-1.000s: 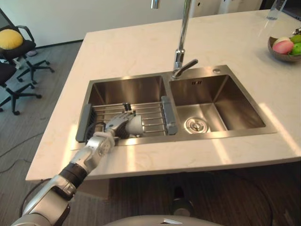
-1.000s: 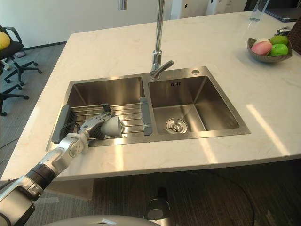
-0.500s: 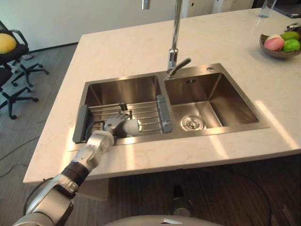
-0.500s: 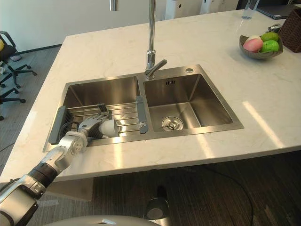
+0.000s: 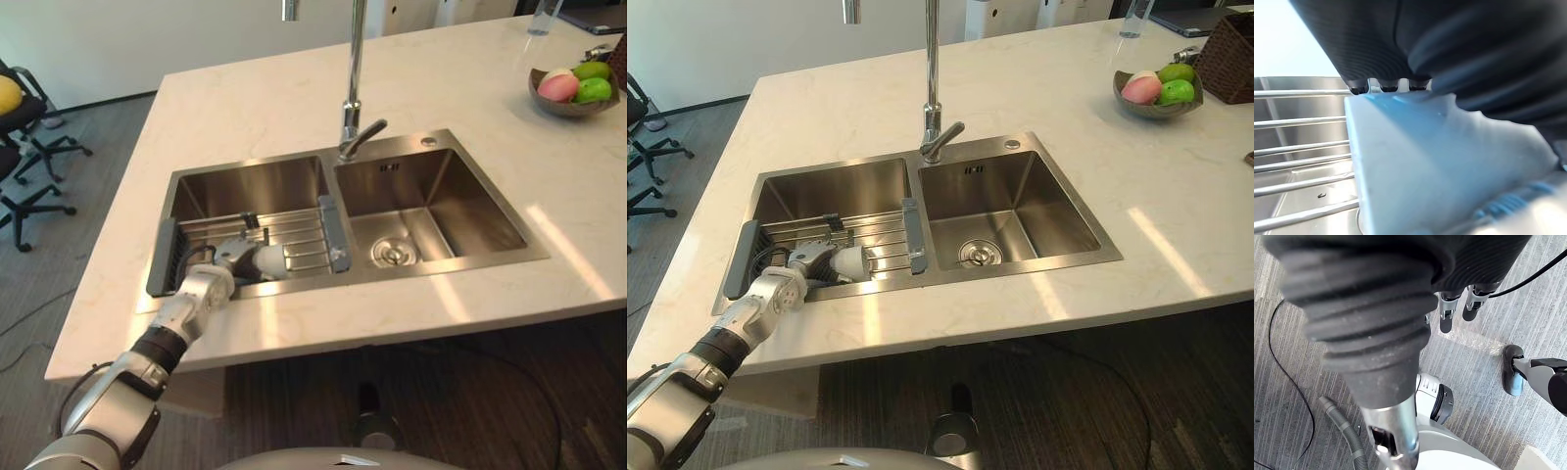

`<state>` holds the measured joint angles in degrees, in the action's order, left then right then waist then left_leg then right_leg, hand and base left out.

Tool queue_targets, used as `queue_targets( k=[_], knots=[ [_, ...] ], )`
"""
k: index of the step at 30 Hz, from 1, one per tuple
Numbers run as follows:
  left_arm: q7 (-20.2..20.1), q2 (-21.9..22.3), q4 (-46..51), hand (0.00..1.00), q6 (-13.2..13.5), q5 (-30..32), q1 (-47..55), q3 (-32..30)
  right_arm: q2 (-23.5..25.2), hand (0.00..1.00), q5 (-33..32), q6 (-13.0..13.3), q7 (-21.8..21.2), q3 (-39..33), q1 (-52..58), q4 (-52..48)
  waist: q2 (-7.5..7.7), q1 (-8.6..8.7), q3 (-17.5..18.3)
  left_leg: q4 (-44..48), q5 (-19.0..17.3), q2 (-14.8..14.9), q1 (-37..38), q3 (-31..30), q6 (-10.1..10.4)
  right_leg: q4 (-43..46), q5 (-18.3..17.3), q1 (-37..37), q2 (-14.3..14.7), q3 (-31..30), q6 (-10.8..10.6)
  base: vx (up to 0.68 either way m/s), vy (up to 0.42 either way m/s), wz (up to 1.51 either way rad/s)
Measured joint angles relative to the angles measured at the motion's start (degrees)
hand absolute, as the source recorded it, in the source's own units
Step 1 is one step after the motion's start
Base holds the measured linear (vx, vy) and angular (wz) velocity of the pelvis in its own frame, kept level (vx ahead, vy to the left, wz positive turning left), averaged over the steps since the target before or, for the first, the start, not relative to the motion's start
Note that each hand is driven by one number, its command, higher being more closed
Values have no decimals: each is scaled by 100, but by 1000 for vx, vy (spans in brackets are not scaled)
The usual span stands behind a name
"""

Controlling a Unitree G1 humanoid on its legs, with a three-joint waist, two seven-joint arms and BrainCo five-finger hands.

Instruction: Walk over to the sink, pick up the cup, carry it to the dishwasher, place the cup inside the dishwasher, then close the dishwasher door

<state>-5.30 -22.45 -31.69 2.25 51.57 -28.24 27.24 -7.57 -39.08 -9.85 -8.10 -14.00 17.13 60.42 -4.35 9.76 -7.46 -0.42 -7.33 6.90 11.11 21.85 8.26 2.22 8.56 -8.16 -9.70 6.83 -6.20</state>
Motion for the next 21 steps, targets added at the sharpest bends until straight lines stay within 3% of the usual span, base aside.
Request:
queue_targets(
  k=[10,16,21],
  knots=[
    [73,-139,-33,100,977,-37,-445,490,-38,0,-125,100,1,122,-66,2,-72,139,25,17,60,-56,-111,-147,-57,285,-74,-190,-53,28,-83,79,22,4],
    [886,-484,-36,100,1178,-432,-484,877,-147,0,-185,143,0,261,-171,4,-205,311,-26,26,44,-64,-134,-212,-81,322,-139,-186,-94,128,-101,11,-10,4],
    [1976,-728,165,100,1359,-762,-320,873,-154,0,-225,250,-5,257,-178,4,-267,359,-95,38,28,-31,-204,-298,-79,319,-158,-183,-91,197,-74,-7,-23,8]
  ],
)
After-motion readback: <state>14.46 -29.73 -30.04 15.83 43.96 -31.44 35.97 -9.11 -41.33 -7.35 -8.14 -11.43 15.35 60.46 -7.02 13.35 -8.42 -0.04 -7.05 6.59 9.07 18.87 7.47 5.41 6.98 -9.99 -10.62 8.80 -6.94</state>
